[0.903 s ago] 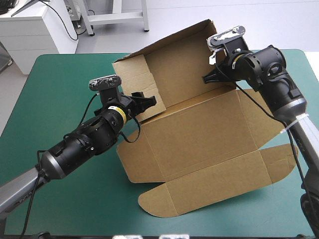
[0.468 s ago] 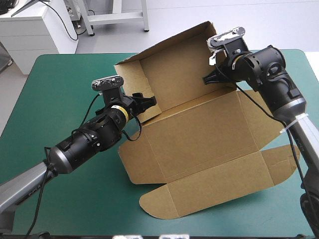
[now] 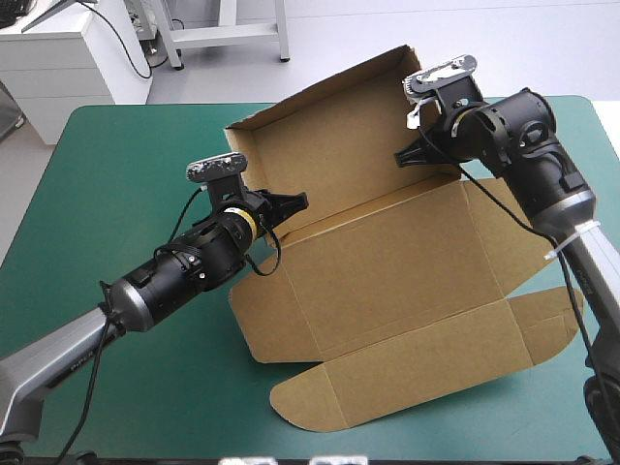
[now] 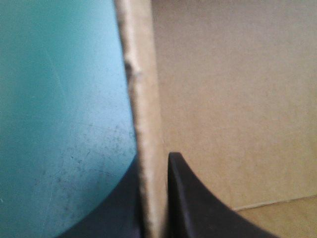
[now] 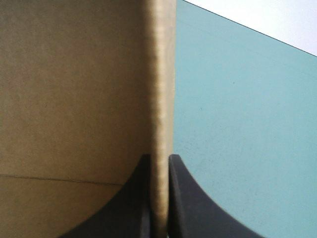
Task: Fold the box
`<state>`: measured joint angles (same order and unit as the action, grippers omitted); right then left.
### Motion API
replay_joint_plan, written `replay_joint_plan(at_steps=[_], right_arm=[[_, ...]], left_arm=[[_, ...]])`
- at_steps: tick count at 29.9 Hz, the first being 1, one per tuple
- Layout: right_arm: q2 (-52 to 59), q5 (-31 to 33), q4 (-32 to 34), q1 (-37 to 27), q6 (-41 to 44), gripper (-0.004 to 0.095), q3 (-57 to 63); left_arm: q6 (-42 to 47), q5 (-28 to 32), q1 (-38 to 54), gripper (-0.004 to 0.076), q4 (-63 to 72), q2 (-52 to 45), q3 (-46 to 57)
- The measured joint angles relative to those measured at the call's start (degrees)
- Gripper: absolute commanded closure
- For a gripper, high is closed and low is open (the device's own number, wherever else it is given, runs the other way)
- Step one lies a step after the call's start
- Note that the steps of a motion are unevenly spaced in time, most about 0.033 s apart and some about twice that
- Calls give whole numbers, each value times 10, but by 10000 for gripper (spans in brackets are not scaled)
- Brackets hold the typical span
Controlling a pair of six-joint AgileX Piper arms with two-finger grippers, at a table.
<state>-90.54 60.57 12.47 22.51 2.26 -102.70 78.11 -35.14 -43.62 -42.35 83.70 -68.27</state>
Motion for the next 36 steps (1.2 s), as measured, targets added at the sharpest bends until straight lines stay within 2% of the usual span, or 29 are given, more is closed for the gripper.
replay_joint_plan(at_steps=[5, 9, 17, 22, 25, 30, 36], right_arm=[[0, 9, -1, 0, 5, 914, 0], [0, 27, -12, 0, 20, 914, 0], [-13, 79, -38, -13, 40, 914, -2], [-42, 75, -68, -17, 45, 929, -2], [-64, 77, -94, -23, 45, 929, -2], [-102, 90, -120, -41, 43, 929, -2], [-138, 99, -121, -53, 40, 929, 5]], left_arm=[[-6, -6, 0, 731, 9, -11, 0], [-57, -31, 1, 731, 46, -23, -8], [-272, -82, 55, 731, 215, -9, -78], [-458, -154, 125, 731, 349, 33, -167], [-538, -217, 162, 731, 402, 79, -229], [-586, -276, 175, 731, 419, 156, -298], [-607, -299, 175, 731, 431, 227, -326]])
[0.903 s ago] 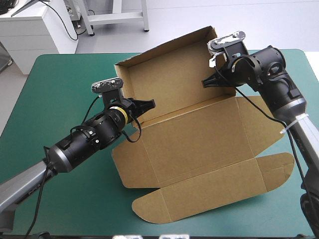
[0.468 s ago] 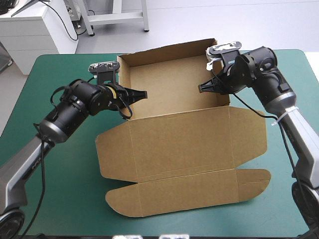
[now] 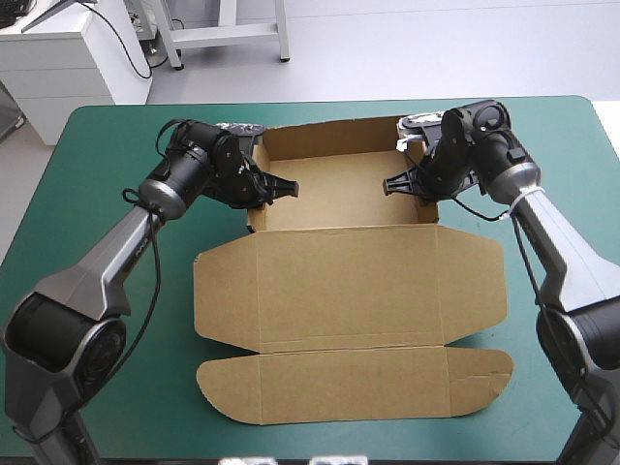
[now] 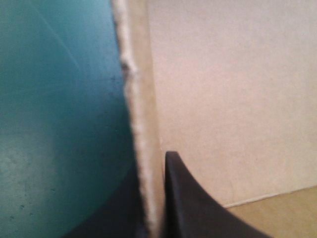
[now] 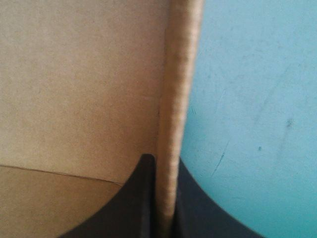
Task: Fold the box
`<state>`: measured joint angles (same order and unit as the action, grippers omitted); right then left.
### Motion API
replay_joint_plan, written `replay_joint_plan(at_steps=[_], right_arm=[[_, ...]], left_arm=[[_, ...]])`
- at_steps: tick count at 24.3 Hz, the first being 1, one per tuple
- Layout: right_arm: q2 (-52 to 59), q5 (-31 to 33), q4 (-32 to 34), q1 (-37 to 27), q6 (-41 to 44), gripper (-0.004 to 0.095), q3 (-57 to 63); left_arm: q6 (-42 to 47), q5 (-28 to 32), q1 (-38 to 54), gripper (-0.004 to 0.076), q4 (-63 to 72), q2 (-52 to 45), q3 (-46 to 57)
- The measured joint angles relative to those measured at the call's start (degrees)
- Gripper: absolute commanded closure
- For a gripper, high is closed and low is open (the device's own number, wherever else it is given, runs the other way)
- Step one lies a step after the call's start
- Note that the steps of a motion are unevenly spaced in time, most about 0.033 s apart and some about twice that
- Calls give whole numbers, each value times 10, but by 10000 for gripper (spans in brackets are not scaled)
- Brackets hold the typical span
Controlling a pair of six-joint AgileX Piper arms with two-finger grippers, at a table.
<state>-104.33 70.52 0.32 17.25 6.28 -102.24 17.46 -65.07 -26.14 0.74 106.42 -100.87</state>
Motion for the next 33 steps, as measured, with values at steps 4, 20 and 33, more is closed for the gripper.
replay_joint_plan(at_steps=[4, 20, 33], right_arm=[[-18, -8, -7, 0, -2, 929, 27], [-33, -50, -37, -2, 2, 911, 86], [-46, -43, -14, -4, 5, 231, 39]], left_arm=[[-14, -16, 0, 731, 4, 39, -1], [-32, -32, 0, 676, -7, 65, -2], [-85, -57, 1, 259, -63, 67, -63]])
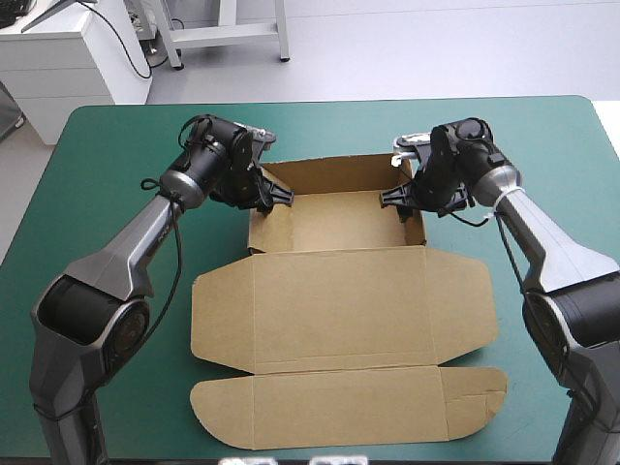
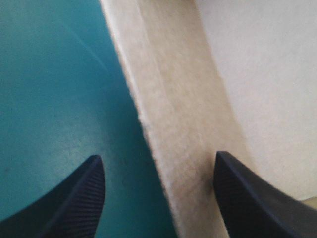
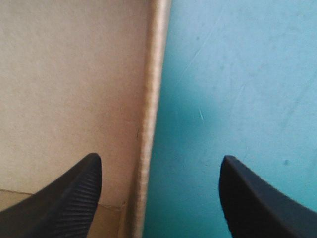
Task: Fold the box
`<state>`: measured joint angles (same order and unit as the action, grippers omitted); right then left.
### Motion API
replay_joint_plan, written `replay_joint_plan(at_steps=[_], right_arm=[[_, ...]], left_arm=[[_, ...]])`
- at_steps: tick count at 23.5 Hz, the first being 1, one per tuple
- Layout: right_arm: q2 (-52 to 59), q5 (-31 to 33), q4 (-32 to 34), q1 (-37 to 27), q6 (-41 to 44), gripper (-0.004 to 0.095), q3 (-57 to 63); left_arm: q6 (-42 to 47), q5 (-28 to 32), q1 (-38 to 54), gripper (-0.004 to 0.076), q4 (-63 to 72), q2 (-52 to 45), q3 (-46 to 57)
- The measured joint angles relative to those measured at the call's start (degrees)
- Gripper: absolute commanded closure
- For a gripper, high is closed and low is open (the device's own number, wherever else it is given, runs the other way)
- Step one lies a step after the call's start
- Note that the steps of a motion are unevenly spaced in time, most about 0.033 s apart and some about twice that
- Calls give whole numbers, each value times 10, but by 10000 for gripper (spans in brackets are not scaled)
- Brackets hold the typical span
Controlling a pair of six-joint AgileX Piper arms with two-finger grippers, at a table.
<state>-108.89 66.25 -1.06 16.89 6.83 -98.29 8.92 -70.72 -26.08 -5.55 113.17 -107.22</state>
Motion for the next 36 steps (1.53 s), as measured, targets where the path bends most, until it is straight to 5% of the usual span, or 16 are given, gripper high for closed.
replay_joint_plan(at_steps=[6, 10, 17, 26, 29, 33, 36], right_arm=[[0, 38, 20, 0, 3, 231, -93], [16, 46, 22, -1, 4, 231, -120], [38, 50, 6, -1, 8, 231, -75], [38, -15, -24, -1, 5, 235, 54], [38, -36, -37, -1, -3, 241, 79], [38, -49, -44, -1, -7, 390, 88], [38, -51, -48, -1, -10, 615, 88]], left_arm=[[-2, -2, 1, 322, -4, -8, -99], [-41, -7, 1, 731, 16, -56, -120], [-63, -8, 0, 731, 38, -192, -34], [-66, -7, -3, 731, 16, -462, 318], [-58, 36, -3, 731, 15, -559, 457], [-54, 101, -3, 731, 15, -655, 579], [-43, 120, -3, 731, 15, -710, 634]])
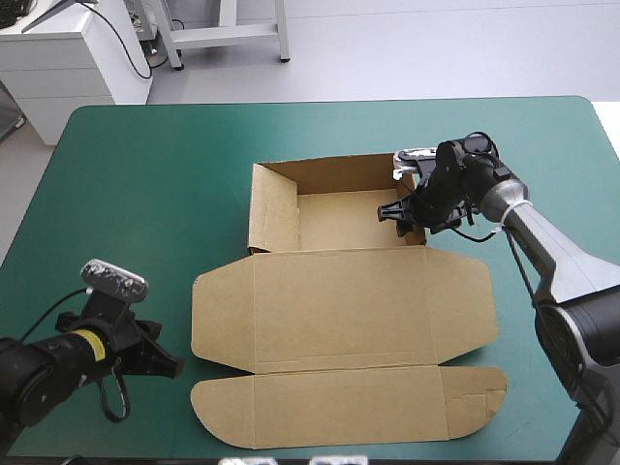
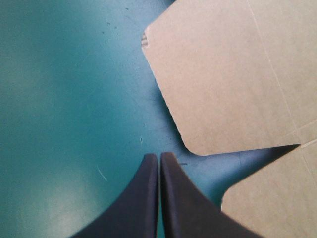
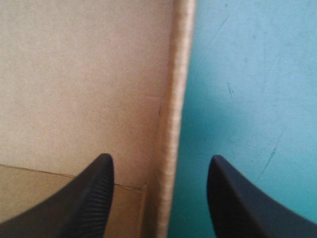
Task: Fold the box
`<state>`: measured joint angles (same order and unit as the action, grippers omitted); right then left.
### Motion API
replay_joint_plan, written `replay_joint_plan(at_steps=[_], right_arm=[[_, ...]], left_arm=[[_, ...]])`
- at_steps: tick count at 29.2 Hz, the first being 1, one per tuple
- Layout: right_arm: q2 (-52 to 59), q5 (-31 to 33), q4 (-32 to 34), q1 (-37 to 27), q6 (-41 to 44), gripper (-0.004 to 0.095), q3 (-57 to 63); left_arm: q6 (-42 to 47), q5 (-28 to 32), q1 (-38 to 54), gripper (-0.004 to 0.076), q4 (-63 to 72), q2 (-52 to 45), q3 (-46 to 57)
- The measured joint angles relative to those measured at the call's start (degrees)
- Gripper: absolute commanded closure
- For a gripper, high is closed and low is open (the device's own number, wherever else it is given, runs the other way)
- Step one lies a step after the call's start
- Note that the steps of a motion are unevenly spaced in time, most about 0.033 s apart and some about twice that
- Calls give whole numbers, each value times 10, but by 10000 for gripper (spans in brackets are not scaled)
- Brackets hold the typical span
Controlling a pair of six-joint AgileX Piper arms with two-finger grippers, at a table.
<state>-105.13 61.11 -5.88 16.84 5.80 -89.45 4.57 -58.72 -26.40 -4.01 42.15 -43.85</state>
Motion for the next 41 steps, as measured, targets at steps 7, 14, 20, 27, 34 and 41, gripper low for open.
replay_joint_plan(at_steps=[7, 14, 20, 27, 34, 41], right_arm=[[0, -7, -18, 0, -21, 929, 0], [-5, 26, -2, -14, -34, 929, -72], [-5, 92, 37, -110, -58, 929, -210], [-7, 102, 26, -300, -89, 880, -238], [-40, 104, -5, -406, -124, 791, -238], [-80, 104, -16, -440, -132, 477, -238]], left_arm=[[25, 5, 0, 731, 0, -98, 73], [28, 33, 0, 731, -2, -173, 111], [28, 44, 0, 731, -2, -211, 116], [28, 66, 0, 731, -4, -228, 116], [28, 76, 0, 731, -4, -232, 116], [28, 87, 0, 731, -5, -232, 116]])
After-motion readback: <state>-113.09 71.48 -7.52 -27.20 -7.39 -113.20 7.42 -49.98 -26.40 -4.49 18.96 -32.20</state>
